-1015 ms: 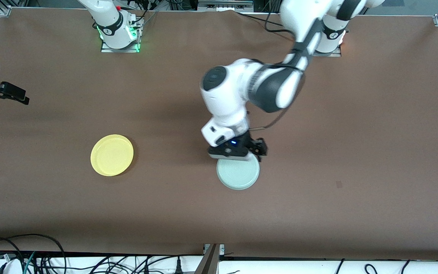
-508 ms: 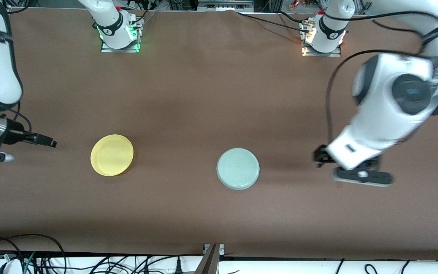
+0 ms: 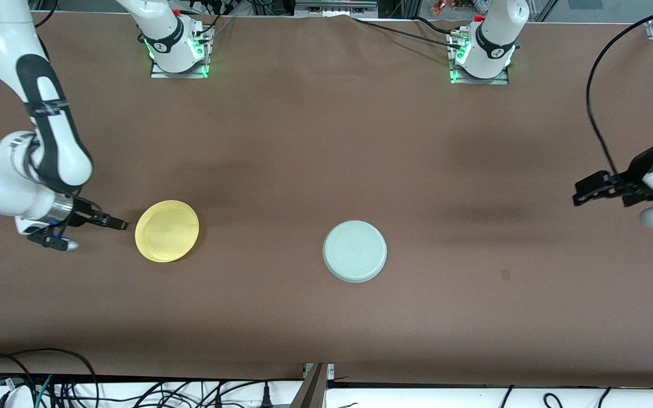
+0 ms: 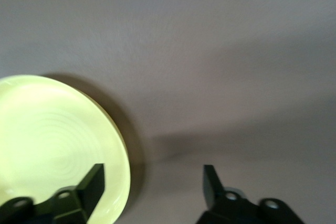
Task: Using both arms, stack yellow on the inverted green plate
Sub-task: 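Retract the left gripper while the right gripper reaches the yellow plate, then close the right gripper on the yellow plate's rim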
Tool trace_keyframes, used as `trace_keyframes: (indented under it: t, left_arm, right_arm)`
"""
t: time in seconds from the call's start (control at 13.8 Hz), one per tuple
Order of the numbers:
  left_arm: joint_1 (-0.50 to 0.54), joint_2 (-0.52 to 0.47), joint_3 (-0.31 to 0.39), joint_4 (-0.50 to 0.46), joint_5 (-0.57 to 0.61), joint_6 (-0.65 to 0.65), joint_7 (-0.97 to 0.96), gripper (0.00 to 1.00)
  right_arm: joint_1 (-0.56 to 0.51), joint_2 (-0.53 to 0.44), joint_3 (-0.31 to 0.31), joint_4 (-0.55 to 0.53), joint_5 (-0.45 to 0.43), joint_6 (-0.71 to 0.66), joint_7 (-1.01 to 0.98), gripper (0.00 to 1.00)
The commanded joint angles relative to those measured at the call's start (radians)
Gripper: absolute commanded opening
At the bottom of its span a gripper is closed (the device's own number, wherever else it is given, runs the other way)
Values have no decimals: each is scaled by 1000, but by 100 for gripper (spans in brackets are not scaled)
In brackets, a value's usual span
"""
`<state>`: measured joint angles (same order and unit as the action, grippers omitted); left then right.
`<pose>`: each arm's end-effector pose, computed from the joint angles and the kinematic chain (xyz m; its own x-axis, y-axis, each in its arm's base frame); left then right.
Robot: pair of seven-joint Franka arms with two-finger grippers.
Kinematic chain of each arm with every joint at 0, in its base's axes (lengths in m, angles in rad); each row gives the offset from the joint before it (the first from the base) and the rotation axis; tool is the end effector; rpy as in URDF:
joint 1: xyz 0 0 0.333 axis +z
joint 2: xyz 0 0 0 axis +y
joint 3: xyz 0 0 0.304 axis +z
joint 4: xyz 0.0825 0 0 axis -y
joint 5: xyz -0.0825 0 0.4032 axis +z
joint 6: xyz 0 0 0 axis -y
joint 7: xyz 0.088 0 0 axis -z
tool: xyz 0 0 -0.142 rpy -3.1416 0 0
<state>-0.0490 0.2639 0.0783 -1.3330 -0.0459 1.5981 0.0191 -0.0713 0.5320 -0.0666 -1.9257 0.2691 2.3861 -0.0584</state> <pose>0.6522 0.0068 0.5355 1.0000 0.0087 0.0025 0.0087 -0.9996 0.0254 0.6179 -0.0774 0.1460 0.9615 -0.2651 -0.0725 -0.2730 -0.9518 -0.1400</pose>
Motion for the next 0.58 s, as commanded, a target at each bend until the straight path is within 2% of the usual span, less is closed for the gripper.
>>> trace_keyframes:
  t: [0.0,0.15,0.22,0.29,0.36,0.51]
  left_arm:
    - [44,-46,-15,-118,-32,8,93,100]
    - [28,-103,-23,-207,-19,17,97,100]
    - [38,-116,-60,-239,-16,34,88,100]
    - [47,-123,-87,-251,0,39,84,100]
    - [47,-124,-92,-252,27,39,64,100]
    - [47,-129,-107,-249,53,39,44,100]
  right_arm:
    - [15,-30,17,-64,22,71,-24,75]
    - [16,-21,28,-64,27,117,-24,69]
    - [18,-3,36,-65,28,146,-24,65]
    - [18,9,45,-65,28,162,-24,47]
    - [18,11,47,-64,28,159,-21,2]
    - [18,13,47,-62,28,154,-9,0]
